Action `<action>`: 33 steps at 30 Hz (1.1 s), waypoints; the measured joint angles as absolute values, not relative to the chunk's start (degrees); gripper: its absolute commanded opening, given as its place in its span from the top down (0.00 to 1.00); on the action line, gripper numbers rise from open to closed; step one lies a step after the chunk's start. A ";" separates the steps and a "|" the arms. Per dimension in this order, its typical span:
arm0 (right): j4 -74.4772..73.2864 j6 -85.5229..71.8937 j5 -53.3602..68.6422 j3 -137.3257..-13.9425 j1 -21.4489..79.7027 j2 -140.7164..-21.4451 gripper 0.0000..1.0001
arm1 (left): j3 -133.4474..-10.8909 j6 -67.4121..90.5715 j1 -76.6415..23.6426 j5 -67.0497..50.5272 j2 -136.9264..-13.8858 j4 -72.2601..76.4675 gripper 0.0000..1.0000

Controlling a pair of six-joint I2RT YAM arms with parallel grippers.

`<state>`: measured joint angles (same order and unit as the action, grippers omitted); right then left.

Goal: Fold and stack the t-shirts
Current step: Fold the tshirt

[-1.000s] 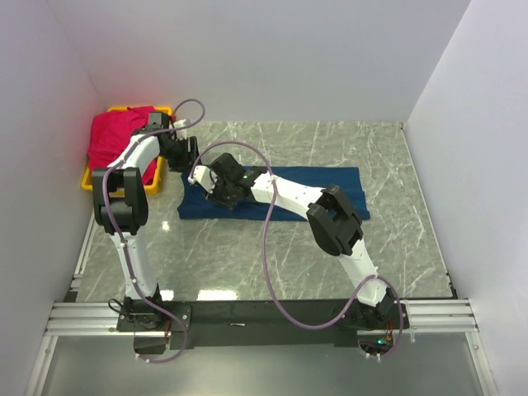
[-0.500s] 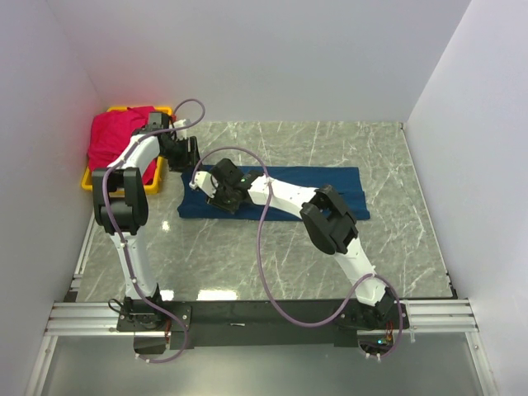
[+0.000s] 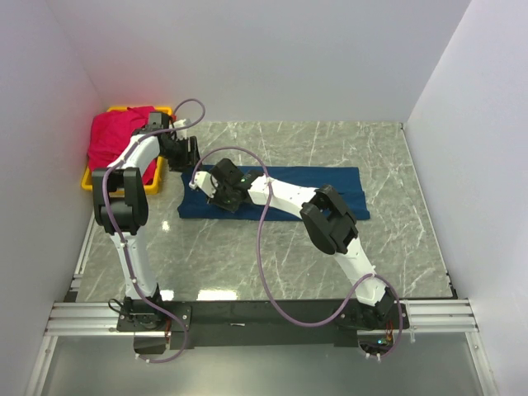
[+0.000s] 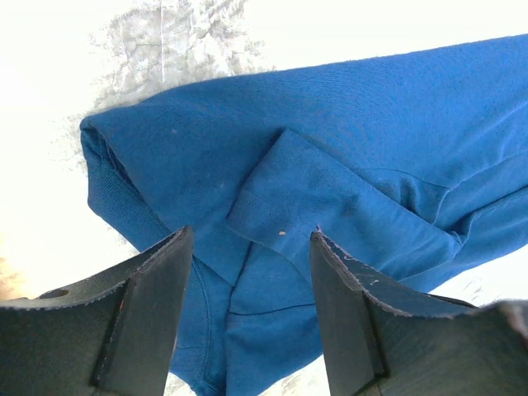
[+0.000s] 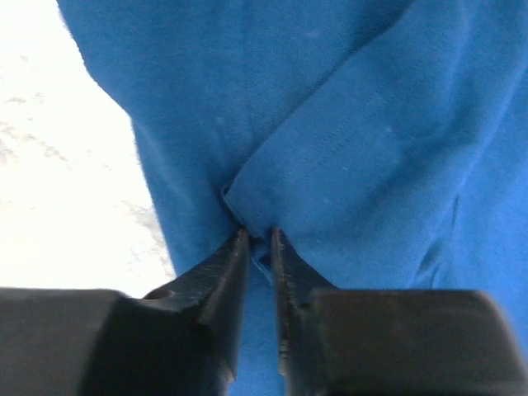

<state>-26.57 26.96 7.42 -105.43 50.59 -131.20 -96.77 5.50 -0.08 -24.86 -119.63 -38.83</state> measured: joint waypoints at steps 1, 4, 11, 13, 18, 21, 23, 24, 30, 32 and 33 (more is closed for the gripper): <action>-26.44 26.96 6.81 -105.43 50.59 -131.20 0.86 | -96.75 5.41 -0.08 -24.86 -119.63 -38.83 0.37; -25.87 26.72 5.17 -105.43 50.28 -131.20 1.00 | -96.75 5.34 -0.08 -24.86 -119.63 -38.81 0.39; -23.68 25.08 2.50 -105.45 49.28 -131.04 1.00 | -96.75 5.19 -0.08 -25.19 -119.63 -38.74 0.43; -22.90 24.56 2.24 -105.45 48.56 -130.63 1.00 | -96.75 5.19 -0.08 -25.39 -119.63 -38.63 0.43; -20.27 23.20 1.41 -105.43 46.78 -128.68 1.00 | -96.75 5.30 -0.08 -25.71 -119.63 -38.22 0.41; -19.11 22.57 1.08 -105.45 45.98 -127.42 1.00 | -96.75 5.41 -0.08 -25.67 -119.63 -38.04 0.40; -18.94 22.35 1.06 -105.69 45.58 -127.13 1.00 | -96.75 5.43 -0.08 -25.67 -119.63 -37.89 0.40; -18.72 22.28 1.06 -105.78 45.45 -127.11 1.00 | -96.75 5.43 -0.10 -25.67 -119.66 -37.91 0.41; -18.61 22.13 1.04 -105.80 45.39 -127.11 1.00 | -96.75 5.67 -1.02 -25.32 -120.42 -37.80 0.41; -18.59 22.11 0.99 -105.80 45.39 -127.11 1.00 | -96.73 5.72 -1.65 -24.95 -120.86 -37.71 0.41; -18.59 22.06 0.95 -105.80 45.39 -127.11 1.00 | -96.64 5.76 -1.96 -24.64 -121.03 -37.67 0.41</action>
<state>-18.59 22.06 0.95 -105.80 45.39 -127.11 -96.64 5.76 -1.96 -24.64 -121.03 -37.67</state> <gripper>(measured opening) 0.010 0.591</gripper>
